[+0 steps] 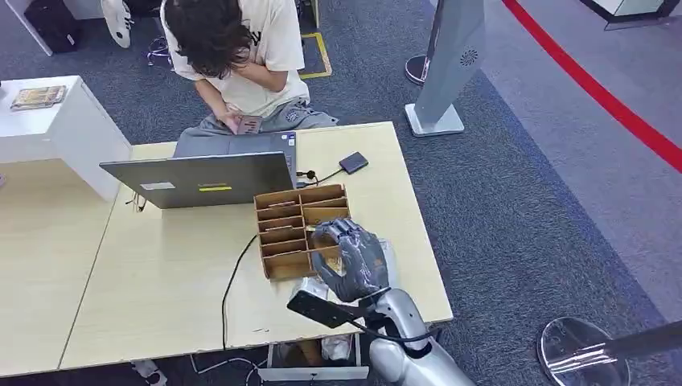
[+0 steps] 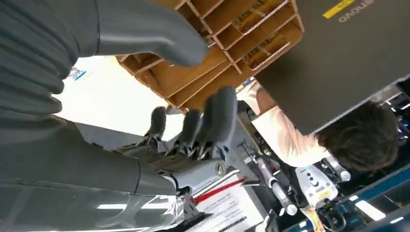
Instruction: Pass the card to the sensor for recognition and then transmit it.
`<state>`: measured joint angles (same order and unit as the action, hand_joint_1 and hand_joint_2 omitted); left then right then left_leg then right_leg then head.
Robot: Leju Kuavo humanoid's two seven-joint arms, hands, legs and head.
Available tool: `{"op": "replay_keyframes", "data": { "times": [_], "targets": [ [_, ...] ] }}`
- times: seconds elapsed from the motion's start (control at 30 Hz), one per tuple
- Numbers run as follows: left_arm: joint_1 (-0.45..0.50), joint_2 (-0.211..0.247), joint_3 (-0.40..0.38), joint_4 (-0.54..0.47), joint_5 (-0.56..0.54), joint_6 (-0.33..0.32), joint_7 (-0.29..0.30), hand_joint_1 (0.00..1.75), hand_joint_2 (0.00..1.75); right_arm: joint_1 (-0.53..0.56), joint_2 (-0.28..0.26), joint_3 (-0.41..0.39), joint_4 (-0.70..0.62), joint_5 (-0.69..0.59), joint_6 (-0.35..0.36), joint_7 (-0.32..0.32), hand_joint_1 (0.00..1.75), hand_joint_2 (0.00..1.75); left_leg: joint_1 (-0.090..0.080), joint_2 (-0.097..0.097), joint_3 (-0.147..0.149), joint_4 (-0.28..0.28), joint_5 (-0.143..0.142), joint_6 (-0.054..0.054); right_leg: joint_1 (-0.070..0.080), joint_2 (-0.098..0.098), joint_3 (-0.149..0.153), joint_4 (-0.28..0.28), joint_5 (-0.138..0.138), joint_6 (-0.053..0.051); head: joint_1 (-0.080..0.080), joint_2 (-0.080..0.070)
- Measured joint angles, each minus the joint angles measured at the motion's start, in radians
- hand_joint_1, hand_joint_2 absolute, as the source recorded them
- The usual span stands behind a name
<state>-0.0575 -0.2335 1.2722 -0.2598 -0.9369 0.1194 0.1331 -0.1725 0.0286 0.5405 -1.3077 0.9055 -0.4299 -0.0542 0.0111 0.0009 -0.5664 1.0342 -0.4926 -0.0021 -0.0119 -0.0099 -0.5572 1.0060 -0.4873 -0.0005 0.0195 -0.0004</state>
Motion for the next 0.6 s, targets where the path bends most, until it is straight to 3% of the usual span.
{"op": "replay_keyframes", "data": {
  "times": [0.03, 0.2, 0.27, 0.3, 0.6],
  "targets": [
    [0.000, 0.000, 0.001, 0.000, 0.000, 0.000, 0.000, 0.00, 0.00, -0.001, -0.002, 0.002, 0.007, 0.011, -0.006, 0.005, 1.03, 1.75, 0.000, 0.000, 0.000, 0.000, 0.000, 0.000, 0.000, 0.000, 0.000, 0.000, 0.000, 0.000, 0.000, 0.000],
    [0.000, 0.002, 0.001, 0.000, -0.005, 0.000, 0.002, 0.00, 0.00, -0.019, -0.008, 0.010, 0.058, 0.078, -0.034, 0.034, 0.84, 1.75, 0.000, 0.000, 0.000, 0.000, 0.000, 0.000, 0.000, 0.000, 0.000, 0.000, 0.000, 0.000, 0.000, 0.000],
    [0.000, 0.003, 0.001, 0.000, -0.006, 0.000, 0.003, 0.00, 0.00, -0.027, -0.010, 0.011, 0.078, 0.087, -0.039, 0.041, 0.86, 1.75, 0.000, 0.000, 0.000, 0.000, 0.000, 0.000, 0.000, 0.000, 0.000, 0.000, 0.000, 0.000, 0.000, 0.000],
    [0.000, 0.003, 0.001, 0.000, -0.006, 0.000, 0.003, 0.00, 0.00, -0.032, -0.011, 0.011, 0.085, 0.093, -0.041, 0.042, 0.94, 1.75, 0.000, 0.000, 0.000, 0.000, 0.000, 0.000, 0.000, 0.000, 0.000, 0.000, 0.000, 0.000, 0.000, 0.000],
    [0.000, 0.006, 0.001, 0.000, -0.013, -0.003, 0.005, 0.00, 0.00, -0.087, -0.015, 0.018, 0.178, 0.169, -0.055, 0.076, 0.98, 1.75, 0.000, 0.000, 0.000, 0.000, 0.000, 0.000, 0.000, 0.000, 0.000, 0.000, 0.000, 0.000, 0.000, 0.000]
  ]
}}
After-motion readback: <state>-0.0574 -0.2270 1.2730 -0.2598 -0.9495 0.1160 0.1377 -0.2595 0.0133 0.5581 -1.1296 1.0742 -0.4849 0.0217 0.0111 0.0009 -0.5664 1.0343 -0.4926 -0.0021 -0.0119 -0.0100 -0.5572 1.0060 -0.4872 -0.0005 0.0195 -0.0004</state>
